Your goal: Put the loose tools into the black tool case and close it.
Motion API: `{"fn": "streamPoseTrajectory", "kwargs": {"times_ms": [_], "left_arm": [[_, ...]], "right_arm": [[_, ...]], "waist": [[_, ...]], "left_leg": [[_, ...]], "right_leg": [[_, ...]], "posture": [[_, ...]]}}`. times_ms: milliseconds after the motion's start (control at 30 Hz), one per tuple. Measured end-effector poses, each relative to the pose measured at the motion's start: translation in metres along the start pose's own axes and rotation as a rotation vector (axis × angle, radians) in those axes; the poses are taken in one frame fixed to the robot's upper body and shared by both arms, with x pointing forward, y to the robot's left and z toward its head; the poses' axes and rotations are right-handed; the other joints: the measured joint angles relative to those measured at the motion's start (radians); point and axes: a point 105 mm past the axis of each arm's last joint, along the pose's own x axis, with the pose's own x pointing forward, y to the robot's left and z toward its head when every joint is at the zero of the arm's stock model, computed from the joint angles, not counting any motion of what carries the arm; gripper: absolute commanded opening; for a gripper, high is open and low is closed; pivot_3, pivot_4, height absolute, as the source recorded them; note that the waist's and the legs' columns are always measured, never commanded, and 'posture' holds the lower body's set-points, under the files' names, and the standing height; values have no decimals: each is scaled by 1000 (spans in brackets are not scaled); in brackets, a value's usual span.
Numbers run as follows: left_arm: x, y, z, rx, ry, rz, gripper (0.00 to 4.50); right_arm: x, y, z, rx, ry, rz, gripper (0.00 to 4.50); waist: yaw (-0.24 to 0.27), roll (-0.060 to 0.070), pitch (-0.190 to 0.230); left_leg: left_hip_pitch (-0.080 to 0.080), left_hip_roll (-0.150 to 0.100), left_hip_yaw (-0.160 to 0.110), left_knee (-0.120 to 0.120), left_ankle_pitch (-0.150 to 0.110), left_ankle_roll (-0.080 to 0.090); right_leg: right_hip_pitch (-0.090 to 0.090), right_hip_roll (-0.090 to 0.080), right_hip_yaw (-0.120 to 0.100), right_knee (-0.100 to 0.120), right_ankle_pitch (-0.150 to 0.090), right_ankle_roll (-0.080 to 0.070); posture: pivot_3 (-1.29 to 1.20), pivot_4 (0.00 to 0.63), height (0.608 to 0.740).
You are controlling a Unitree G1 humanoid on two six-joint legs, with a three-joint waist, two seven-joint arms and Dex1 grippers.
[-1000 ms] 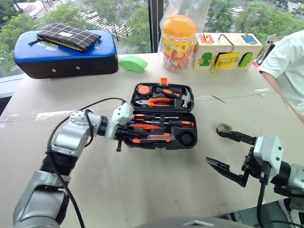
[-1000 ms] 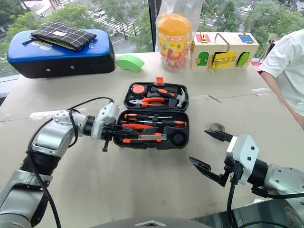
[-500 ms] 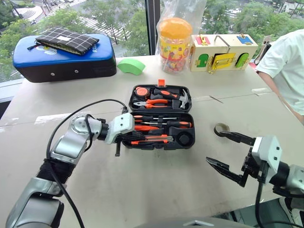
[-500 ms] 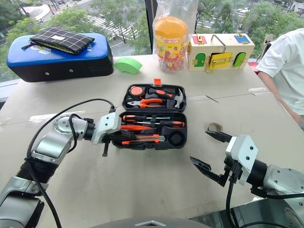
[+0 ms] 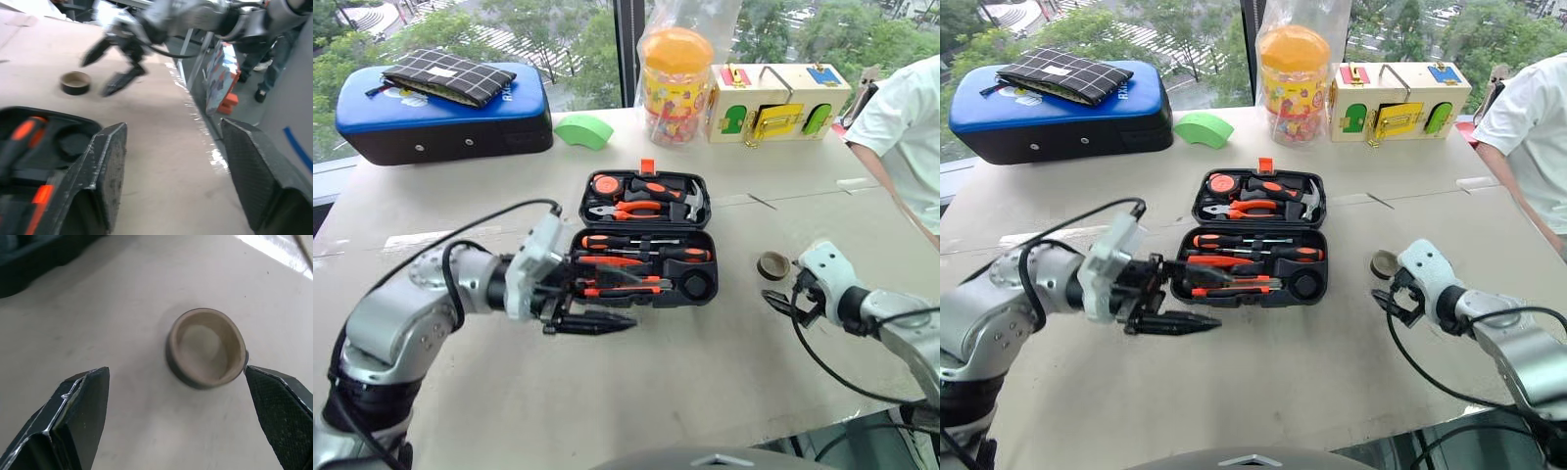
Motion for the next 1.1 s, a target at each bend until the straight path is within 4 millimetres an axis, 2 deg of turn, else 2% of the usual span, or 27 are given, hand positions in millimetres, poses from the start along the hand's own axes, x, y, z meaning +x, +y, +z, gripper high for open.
{"fn": "streamPoseTrajectory", "kwargs": {"times_ms": [33, 67, 167, 200, 233, 267, 367, 633, 800, 900, 1000, 1100], "left_arm": [[0, -2, -3, -7, -1, 5, 3098], [-2, -6, -9, -11, 2, 20, 3218], [-5, -12, -21, -25, 3, 62, 3218], [-7, -13, -26, -28, -1, 81, 3218], [-7, -15, -29, -32, -5, 93, 3218], [-8, -16, -33, -26, -2, 106, 3218], [-9, -18, -38, -8, -1, 123, 3218], [-14, -19, -54, -9, 0, 164, 3218], [-5, -16, -45, 16, 6, 187, 3218], [-6, -19, -49, -11, 21, 196, 3218], [-7, -20, -53, -33, 29, 208, 3218], [-9, -23, -57, -53, 38, 219, 3218]], "right_arm": [[2, -2, 1, 10, 1, 3, 4500], [6, -5, 2, 37, 11, 10, 3919], [10, -11, -1, 46, 48, 17, 2790], [11, -13, -1, 40, 55, 23, 2183], [10, -14, -1, 31, 63, 28, 1835], [10, -13, -1, 26, 66, 36, 1264], [9, -13, -1, 13, 72, 53, 50], [3, -7, 5, -27, 62, 99, 50], [-4, 6, 33, -102, -19, 155, 50], [-7, 19, 60, -194, -69, 210, 50], [-3, 35, 80, -274, -93, 275, 50], [7, 54, 87, -330, -79, 362, 50]], "waist": [[0, 0, 0], [0, 0, 0], [5, 1, 0], [5, 0, 0], [5, 0, 0], [5, 0, -1], [4, 0, 0], [4, 2, 0], [1, 2, 0], [-6, 2, 0], [-3, 2, 0], [3, 2, 0]], "left_leg": [[0, 0, 0, 0, 0, 0], [0, 0, 1, -1, 0, 0], [0, -1, 0, -1, 0, 0], [-1, -1, 0, -1, 0, 0], [-1, -1, 0, -1, 0, 0], [-1, -1, 0, 0, 0, 0], [-1, -1, 0, 0, 0, 0], [-1, 0, 0, -1, 0, 0], [-1, 0, 0, -1, 0, 0], [0, 1, 1, -2, 0, 0], [0, 1, 0, -2, 0, 0], [-1, 0, 0, -2, 0, 0]], "right_leg": [[0, 0, 0, 0, 0, 0], [0, 0, 1, -1, 0, 0], [0, 0, 0, -1, 0, 0], [0, -1, 0, -1, 0, 0], [0, -1, 0, -1, 0, 0], [0, -2, 0, -1, 0, 0], [0, -3, 0, -1, 0, 0], [0, -3, 0, -2, 0, 0], [0, -3, 0, -2, 0, 0], [-1, -1, 1, -2, 0, 0], [-1, -1, 0, -2, 0, 0], [-1, -2, -1, -3, 0, 0]], "posture": [[0, 150, 740], [0, 150, 740], [0, 150, 740], [0, 150, 740], [0, 150, 740], [0, 150, 740], [0, 150, 740], [0, 150, 740], [0, 150, 740], [0, 150, 740], [0, 150, 740], [0, 150, 740]]}}
